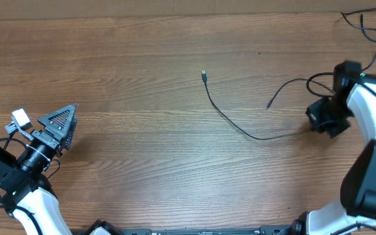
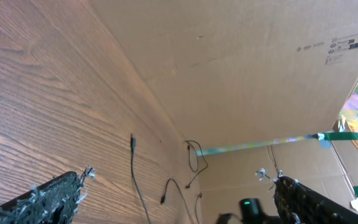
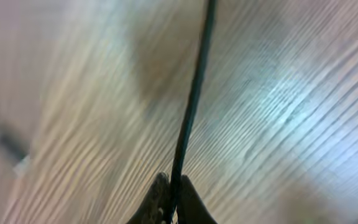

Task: Untangle cables
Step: 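Grasp the last black cable and drag it rightward with the right gripper, then release the cable at right and lower the right gripper beside it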

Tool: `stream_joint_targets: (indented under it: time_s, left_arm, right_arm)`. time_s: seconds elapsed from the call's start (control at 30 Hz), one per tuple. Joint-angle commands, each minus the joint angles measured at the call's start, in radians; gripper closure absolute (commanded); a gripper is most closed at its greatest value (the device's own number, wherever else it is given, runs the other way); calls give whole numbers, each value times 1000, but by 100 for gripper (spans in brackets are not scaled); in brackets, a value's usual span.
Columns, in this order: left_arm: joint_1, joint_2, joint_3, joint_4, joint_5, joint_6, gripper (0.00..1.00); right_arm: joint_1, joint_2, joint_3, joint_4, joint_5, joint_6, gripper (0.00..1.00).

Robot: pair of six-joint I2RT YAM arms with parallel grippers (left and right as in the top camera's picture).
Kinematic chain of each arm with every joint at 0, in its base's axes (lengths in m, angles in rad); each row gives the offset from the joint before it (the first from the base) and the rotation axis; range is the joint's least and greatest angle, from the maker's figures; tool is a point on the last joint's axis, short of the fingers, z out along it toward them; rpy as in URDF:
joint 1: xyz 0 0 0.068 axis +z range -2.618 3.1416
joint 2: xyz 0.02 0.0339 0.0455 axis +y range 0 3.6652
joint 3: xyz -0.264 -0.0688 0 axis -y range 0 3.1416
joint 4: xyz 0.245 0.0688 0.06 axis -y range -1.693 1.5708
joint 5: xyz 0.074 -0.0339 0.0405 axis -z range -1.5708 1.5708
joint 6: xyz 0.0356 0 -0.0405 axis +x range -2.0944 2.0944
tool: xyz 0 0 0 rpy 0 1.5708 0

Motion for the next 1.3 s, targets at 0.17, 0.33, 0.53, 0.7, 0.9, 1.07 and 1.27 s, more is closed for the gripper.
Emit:
stream_joint_targets:
  time_s: [0.17, 0.33, 0.53, 0.7, 0.9, 1.07, 1.27]
  left_arm:
    - [3, -5, 16, 2, 14, 23, 0]
    - [3, -5, 16, 2, 14, 23, 0]
    - [3, -5, 16, 2, 14, 23, 0]
    - [3, -5, 16, 2, 14, 23, 0]
    - [3, -5, 16, 2, 14, 23, 0]
    - [3, -5, 16, 2, 14, 23, 0]
    - [3, -5, 16, 2, 14, 23, 0]
  right_arm:
    - [41, -371, 201, -45, -88, -130, 96]
    - [41, -586, 277, -42, -62, -131, 96]
    - [41, -761, 309, 37, 134, -134, 96]
    - [41, -792, 309, 33, 165, -134, 96]
    - [41, -707, 305, -153, 50, -129, 50]
    - [41, -589, 305, -330, 48, -90, 0]
    - [41, -450, 220, -414, 110, 58, 0]
